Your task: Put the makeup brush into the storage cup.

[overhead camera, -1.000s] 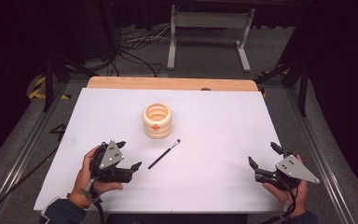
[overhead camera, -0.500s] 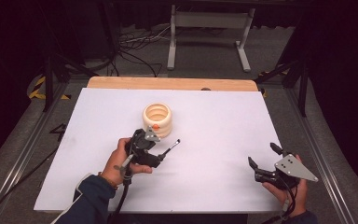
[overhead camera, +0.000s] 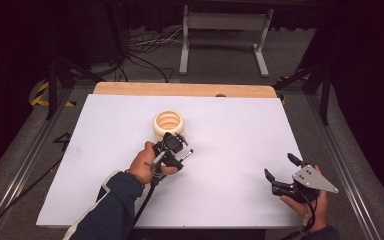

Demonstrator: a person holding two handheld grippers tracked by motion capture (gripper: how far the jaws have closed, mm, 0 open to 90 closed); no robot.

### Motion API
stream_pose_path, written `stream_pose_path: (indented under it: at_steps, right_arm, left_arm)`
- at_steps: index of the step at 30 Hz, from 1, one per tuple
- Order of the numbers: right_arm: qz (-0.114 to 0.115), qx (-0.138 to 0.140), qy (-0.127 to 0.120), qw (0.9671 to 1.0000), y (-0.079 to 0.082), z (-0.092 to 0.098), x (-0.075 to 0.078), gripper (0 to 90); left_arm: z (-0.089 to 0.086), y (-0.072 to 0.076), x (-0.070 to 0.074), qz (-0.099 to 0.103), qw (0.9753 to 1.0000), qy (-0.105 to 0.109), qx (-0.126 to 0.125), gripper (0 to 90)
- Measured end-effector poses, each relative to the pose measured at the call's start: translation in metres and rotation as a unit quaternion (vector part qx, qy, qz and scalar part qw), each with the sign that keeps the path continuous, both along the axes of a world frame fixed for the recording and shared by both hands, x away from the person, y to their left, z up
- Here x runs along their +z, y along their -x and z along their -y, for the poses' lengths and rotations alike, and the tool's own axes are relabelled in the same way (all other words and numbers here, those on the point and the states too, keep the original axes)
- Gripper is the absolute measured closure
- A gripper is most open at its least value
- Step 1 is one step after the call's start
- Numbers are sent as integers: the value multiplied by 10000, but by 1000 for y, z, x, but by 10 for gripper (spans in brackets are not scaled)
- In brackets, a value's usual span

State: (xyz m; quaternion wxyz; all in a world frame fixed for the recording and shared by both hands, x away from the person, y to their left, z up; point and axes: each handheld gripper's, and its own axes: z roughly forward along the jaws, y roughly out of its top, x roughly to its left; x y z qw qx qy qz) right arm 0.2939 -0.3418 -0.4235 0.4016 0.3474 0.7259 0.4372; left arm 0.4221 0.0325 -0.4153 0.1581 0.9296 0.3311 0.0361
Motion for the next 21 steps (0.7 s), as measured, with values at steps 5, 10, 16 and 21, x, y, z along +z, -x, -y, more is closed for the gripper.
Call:
stream_pose_path:
  at_steps: [5,10,16,21]
  right_arm:
    - [-12,21,39,10000,0,-1,-1,122]
    - [-24,25,37,10000,-1,-1,0,122]
    - [-37,54,52,10000,0,-3,0,122]
    - [-26,60,65,10000,0,-3,-1,122]
  left_arm:
    - [2,-6,-9,-273,9995,-126,-39,623]
    - [4,-9,-9,-252,9990,-325,-145,707]
    - [17,-5,-7,-146,9957,-792,-464,834]
    - [21,-3,-6,-21,9928,-989,-671,835]
